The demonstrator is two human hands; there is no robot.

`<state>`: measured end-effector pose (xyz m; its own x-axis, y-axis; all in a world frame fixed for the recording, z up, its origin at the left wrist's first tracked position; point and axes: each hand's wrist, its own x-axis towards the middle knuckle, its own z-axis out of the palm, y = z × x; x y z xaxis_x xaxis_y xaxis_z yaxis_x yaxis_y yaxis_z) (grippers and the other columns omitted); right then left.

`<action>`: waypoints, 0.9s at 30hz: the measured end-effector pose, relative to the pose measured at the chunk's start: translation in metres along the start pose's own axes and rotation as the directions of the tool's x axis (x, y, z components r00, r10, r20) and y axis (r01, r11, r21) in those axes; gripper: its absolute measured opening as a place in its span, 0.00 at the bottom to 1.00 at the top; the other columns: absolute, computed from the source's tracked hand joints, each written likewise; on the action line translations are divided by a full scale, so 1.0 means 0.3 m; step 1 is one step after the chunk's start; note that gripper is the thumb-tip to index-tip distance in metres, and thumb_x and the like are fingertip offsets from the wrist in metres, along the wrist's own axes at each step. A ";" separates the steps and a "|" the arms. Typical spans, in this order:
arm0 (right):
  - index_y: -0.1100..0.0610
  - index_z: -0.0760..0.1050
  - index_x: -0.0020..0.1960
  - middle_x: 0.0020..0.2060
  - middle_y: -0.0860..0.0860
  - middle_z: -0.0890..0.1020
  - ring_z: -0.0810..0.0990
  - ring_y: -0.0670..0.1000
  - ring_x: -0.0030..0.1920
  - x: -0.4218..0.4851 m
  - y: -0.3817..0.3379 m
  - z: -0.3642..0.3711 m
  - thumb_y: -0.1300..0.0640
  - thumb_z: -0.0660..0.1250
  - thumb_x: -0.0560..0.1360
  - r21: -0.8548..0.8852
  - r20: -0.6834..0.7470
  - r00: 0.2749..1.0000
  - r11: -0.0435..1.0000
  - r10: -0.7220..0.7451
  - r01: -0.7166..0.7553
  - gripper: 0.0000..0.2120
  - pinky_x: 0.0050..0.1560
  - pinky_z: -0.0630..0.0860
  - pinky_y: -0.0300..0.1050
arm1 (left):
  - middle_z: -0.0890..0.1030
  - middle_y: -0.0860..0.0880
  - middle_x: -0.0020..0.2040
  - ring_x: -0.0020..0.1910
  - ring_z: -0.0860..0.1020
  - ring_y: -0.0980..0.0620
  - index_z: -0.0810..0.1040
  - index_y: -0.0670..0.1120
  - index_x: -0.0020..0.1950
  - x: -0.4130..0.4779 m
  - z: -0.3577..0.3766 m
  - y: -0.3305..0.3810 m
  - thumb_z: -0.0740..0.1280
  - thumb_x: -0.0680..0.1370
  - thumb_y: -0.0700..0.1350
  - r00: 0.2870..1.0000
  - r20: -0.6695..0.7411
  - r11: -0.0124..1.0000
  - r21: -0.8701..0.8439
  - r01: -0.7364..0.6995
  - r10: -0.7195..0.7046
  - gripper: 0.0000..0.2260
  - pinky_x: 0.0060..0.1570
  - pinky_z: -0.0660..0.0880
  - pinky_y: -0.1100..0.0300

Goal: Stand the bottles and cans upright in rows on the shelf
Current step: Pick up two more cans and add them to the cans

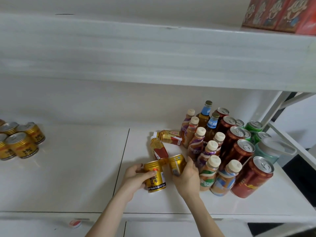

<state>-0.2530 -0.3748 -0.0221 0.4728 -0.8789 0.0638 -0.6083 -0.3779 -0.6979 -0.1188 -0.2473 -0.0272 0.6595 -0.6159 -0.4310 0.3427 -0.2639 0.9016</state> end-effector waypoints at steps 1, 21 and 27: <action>0.61 0.59 0.73 0.65 0.59 0.73 0.70 0.60 0.65 -0.014 0.015 0.007 0.51 0.74 0.68 0.052 -0.008 1.000 0.999 -0.015 0.015 0.40 0.62 0.71 0.52 | 0.78 0.48 0.54 0.49 0.80 0.50 0.70 0.42 0.67 -0.005 -0.008 -0.002 0.79 0.64 0.40 1.000 -0.005 0.999 0.029 -0.031 0.031 0.33 0.37 0.79 0.58; 0.53 0.72 0.63 0.55 0.46 0.80 0.77 0.35 0.53 -0.139 0.128 -0.016 0.64 0.78 0.64 0.493 0.144 0.986 0.870 -0.089 0.007 0.30 0.46 0.76 0.29 | 0.82 0.53 0.54 0.55 0.79 0.56 0.77 0.58 0.53 -0.067 -0.059 -0.114 0.81 0.55 0.43 0.940 0.082 0.905 0.253 -0.342 0.332 0.30 0.49 0.77 0.65; 0.50 0.75 0.55 0.49 0.46 0.82 0.78 0.37 0.51 -0.149 0.094 -0.012 0.64 0.79 0.61 0.478 0.098 0.992 0.878 -0.081 0.024 0.26 0.43 0.77 0.31 | 0.83 0.56 0.53 0.54 0.80 0.55 0.77 0.60 0.53 -0.064 -0.094 -0.110 0.81 0.52 0.48 0.925 0.075 0.879 0.293 -0.376 0.371 0.30 0.56 0.77 0.54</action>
<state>-0.2936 -0.3473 -0.0421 0.5802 -0.8130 0.0499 -0.2176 -0.2138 -0.9523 -0.1238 -0.2058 -0.0498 0.6876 -0.7235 -0.0612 -0.1430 -0.2175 0.9655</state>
